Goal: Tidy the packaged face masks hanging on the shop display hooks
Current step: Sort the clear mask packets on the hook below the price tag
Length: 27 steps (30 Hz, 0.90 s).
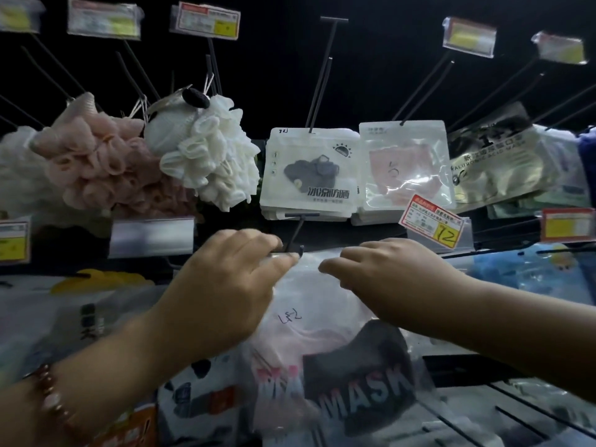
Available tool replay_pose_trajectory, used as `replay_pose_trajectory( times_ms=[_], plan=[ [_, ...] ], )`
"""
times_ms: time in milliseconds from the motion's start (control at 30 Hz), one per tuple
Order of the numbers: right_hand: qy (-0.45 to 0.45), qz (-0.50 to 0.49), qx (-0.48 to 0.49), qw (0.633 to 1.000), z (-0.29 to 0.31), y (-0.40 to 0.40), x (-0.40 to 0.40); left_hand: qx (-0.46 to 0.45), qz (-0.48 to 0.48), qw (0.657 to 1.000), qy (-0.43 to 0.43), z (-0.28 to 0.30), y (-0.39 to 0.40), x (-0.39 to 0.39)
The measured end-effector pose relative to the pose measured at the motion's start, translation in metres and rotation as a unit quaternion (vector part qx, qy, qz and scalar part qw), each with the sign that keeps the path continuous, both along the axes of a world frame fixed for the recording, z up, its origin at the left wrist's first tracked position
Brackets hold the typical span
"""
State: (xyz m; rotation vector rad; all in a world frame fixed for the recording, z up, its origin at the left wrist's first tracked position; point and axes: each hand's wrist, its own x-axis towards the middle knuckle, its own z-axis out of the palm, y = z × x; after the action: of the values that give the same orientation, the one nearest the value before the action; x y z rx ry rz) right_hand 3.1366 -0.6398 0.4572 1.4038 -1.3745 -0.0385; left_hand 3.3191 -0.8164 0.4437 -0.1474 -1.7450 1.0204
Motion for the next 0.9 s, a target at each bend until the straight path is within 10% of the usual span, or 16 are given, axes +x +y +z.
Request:
replay_pose_trajectory(
  times_ms=[167,467,900],
  plan=[
    [-0.077,0.073,-0.027,0.994,0.012,-0.003,0.014,0.043,-0.02,0.998,-0.039,0.004,0.011,-0.005],
    [0.042,0.072,-0.124,0.989,0.006,-0.012,0.002,0.109,-0.063,0.992,0.004,0.016,0.004,-0.007],
    [-0.037,-0.019,-0.039,0.998,-0.019,-0.023,0.001,0.108,0.055,0.993,0.012,0.003,-0.013,-0.029]
  ],
)
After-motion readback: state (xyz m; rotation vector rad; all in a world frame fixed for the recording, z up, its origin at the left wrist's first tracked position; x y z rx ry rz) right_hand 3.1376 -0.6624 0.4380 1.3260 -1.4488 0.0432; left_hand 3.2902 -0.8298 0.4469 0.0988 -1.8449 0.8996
